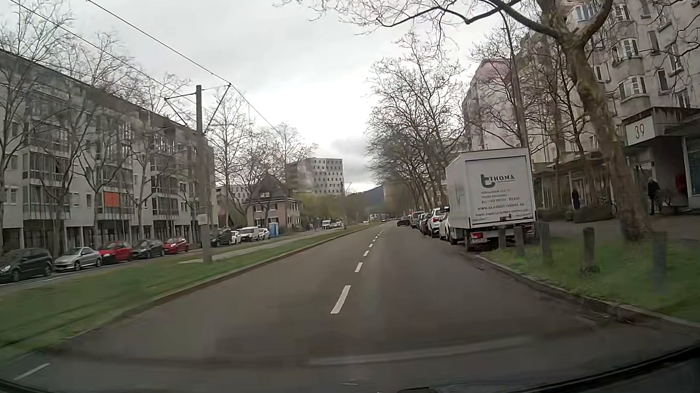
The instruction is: Follow the waypoints while adhering to traffic rules and regulations
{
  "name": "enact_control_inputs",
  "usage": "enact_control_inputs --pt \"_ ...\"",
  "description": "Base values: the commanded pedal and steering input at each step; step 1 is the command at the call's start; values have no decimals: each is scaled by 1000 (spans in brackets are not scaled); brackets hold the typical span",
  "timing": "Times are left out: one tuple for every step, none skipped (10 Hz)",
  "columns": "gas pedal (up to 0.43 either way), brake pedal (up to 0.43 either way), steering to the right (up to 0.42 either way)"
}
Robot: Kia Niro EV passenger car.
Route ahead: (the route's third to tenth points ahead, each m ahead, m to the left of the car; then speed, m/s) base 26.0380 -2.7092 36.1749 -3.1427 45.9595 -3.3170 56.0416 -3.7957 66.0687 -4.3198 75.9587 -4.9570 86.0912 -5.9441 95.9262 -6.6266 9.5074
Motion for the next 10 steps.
enact_control_inputs --pt "268 0 34" --pt "268 0 25" --pt "268 0 20" --pt "268 0 19" --pt "268 0 18" --pt "268 0 15" --pt "268 0 11" --pt "268 0 7" --pt "260 0 5" --pt "228 0 3"
